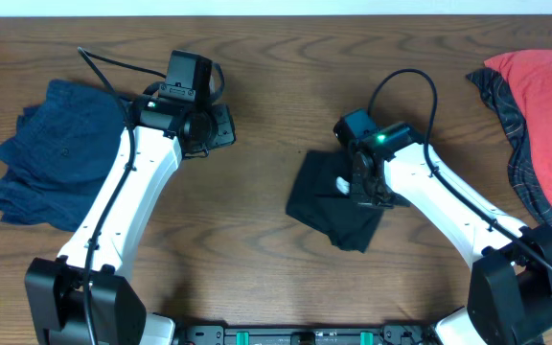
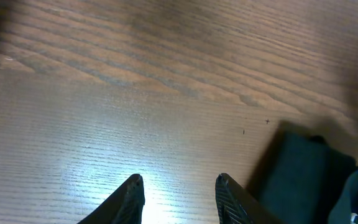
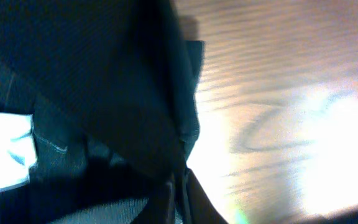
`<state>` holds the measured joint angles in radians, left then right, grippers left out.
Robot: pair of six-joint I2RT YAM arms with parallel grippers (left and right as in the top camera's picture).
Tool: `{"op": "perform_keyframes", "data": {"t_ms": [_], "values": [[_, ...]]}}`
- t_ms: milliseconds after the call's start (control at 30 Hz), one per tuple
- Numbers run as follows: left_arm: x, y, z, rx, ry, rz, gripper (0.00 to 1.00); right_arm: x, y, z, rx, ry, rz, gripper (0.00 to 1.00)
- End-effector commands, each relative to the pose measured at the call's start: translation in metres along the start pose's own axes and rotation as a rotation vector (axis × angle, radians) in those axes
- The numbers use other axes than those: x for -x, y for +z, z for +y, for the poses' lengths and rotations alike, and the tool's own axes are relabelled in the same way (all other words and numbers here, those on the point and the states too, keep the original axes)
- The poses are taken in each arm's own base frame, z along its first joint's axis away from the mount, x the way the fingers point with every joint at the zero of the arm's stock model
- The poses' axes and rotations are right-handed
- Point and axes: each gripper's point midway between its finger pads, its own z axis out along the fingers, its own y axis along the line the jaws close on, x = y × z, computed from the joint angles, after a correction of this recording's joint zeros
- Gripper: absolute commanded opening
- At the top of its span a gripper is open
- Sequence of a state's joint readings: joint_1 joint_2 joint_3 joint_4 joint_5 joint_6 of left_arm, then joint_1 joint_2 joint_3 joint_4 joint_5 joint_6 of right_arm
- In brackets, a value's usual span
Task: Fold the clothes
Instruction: 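Press and tidy the folded black bundle with the right gripper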
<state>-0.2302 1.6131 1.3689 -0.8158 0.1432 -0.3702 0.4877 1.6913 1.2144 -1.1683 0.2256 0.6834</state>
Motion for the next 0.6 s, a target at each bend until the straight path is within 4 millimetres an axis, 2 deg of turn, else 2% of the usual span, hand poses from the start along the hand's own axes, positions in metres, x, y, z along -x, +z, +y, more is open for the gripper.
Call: {"op": "perform_keyframes", "data": {"t_ms": [0,33,233,367,467,567], "values": [[-0.005,0.002,0.003,0.003,-0.014,0.017,0.40,0.012,-0.003,-0.026,-0.107,0.143,-0.072,0.22],[-0.005,0.002,0.003,0.003,-0.014,0.018,0.40,0.012,-0.002,-0.026,-0.103,0.148,-0.066,0.29],[-0.007,0.002,0.001,0.004,-0.008,0.025,0.40,0.011,-0.006,-0.013,-0.038,0.082,-0.060,0.31],[-0.009,0.003,-0.001,0.002,0.003,0.027,0.40,0.019,-0.028,-0.005,0.059,0.088,-0.134,0.32],[-0.008,0.003,-0.001,0.005,0.003,0.024,0.40,0.029,-0.053,0.024,0.255,-0.069,-0.214,0.34],[-0.007,0.003,-0.001,0.003,0.003,0.019,0.40,0.027,-0.075,0.057,0.453,-0.221,-0.240,0.35]]}}
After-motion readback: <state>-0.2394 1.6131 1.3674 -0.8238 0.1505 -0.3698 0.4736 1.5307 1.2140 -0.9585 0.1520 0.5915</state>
